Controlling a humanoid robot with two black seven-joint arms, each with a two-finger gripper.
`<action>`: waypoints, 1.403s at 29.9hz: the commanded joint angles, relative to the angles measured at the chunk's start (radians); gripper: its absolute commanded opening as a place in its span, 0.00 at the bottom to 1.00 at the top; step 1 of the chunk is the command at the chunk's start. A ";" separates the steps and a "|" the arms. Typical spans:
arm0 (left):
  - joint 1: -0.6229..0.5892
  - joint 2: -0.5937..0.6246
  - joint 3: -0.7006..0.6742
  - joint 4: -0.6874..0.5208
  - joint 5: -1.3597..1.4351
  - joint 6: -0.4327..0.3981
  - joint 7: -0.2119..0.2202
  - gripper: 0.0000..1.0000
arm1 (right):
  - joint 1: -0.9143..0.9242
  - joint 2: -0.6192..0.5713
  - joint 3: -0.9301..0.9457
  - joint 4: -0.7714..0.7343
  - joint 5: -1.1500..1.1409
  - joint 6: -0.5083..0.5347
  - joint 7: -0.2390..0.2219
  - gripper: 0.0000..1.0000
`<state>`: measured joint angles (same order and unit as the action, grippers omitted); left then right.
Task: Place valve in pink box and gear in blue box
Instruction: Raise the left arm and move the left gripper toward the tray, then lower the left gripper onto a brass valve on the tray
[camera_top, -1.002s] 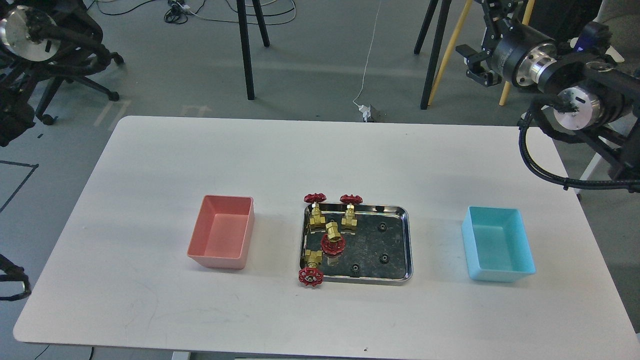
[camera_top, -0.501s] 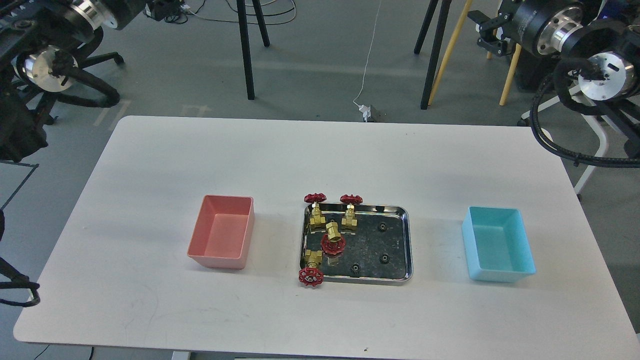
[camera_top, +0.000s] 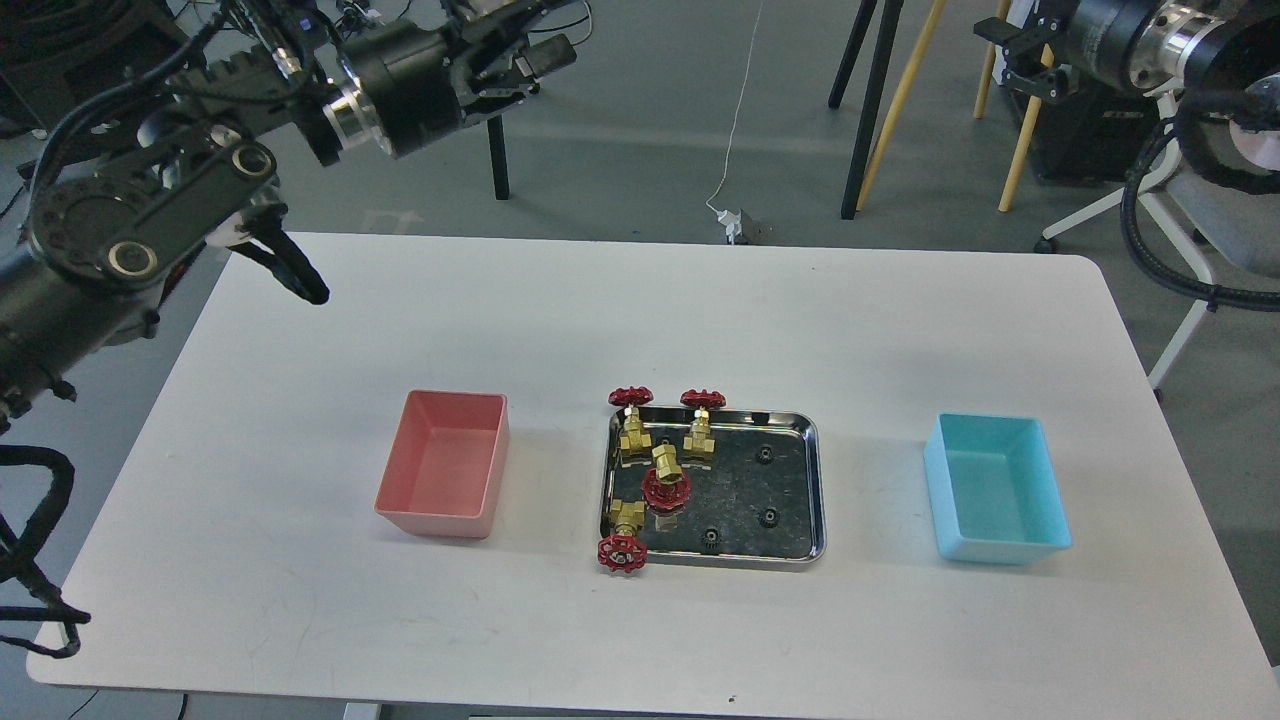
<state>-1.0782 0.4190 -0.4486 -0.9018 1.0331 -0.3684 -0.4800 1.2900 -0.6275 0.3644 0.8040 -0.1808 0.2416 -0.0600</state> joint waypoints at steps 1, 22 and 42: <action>0.070 -0.037 -0.001 -0.040 0.100 0.078 -0.009 0.94 | 0.006 0.000 0.001 -0.008 0.000 0.008 0.000 1.00; 0.353 -0.155 0.294 0.024 0.712 0.827 -0.009 0.94 | 0.029 0.002 -0.004 -0.006 -0.005 0.008 0.000 1.00; 0.399 -0.419 0.438 0.420 0.878 0.857 -0.009 0.94 | 0.026 0.009 -0.012 -0.011 -0.006 0.008 0.000 1.00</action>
<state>-0.6715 0.0066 -0.0164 -0.4953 1.9103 0.4889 -0.4886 1.3160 -0.6207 0.3528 0.7937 -0.1872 0.2511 -0.0598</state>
